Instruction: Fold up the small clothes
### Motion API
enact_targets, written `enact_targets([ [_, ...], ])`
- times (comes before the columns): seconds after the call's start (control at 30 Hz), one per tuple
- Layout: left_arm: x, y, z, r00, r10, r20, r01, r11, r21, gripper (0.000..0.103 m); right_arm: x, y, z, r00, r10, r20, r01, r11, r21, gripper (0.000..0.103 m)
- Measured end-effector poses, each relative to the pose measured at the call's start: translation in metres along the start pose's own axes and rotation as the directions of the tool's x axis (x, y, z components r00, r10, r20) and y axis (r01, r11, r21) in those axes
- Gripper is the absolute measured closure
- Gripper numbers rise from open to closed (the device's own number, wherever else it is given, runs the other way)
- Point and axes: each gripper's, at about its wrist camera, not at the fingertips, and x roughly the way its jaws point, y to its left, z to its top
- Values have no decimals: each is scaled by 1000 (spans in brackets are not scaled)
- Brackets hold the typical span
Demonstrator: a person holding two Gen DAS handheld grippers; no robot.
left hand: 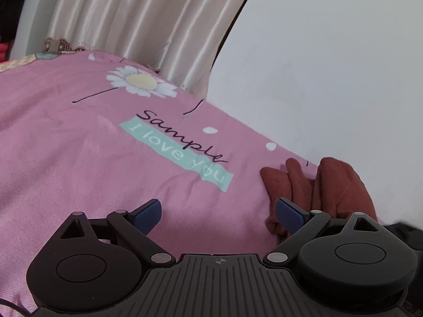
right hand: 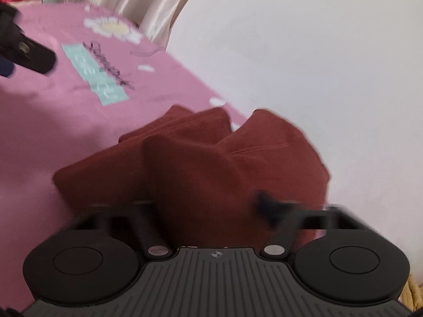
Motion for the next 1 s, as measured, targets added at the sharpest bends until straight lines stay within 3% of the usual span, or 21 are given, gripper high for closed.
enact_targets([
  [0.07,-2,0,1,1000,-2,6,2,1000,-4,0,-15,-14,7,999,13,34,-17,995,100,82],
  [0.13,-4,1,1,1000,-9,12,9,1000,-12,0,-47,-10,19,984,-55,172,41,995,86,83],
  [0.2,-6,1,2,1000,-13,16,13,1000,-19,0,-62,-5,27,974,-7,225,-11,997,80,83],
  [0.27,-6,1,2,1000,-5,22,6,1000,-21,0,-58,5,24,972,114,205,-134,987,91,83],
  [0.33,-8,3,2,999,5,32,-5,1000,-27,0,-43,31,11,976,134,174,-137,991,7,83],
  [0.4,-8,6,3,999,14,32,-13,999,-39,0,-22,47,-1,987,123,101,-123,992,-7,81],
  [0.5,-4,10,3,999,30,14,-29,998,-58,0,-21,49,-6,986,112,126,-108,993,-39,72],
  [0.53,-3,11,3,999,32,7,-31,998,-60,0,-25,48,-5,984,117,136,-111,992,-54,66],
  [0.6,-1,10,2,999,38,1,-38,998,-55,0,-40,40,-4,974,161,159,-154,986,-57,45],
  [0.7,-1,6,2,999,48,-3,-48,998,-34,0,-61,24,-8,957,211,200,-212,977,-18,33],
  [0.8,0,1,4,999,48,-16,-48,999,-16,0,-77,-1,-18,944,240,226,-257,965,48,31],
  [1.0,8,-15,12,997,15,-77,-14,1000,18,0,-71,-21,-36,951,249,186,-271,956,109,28],
])
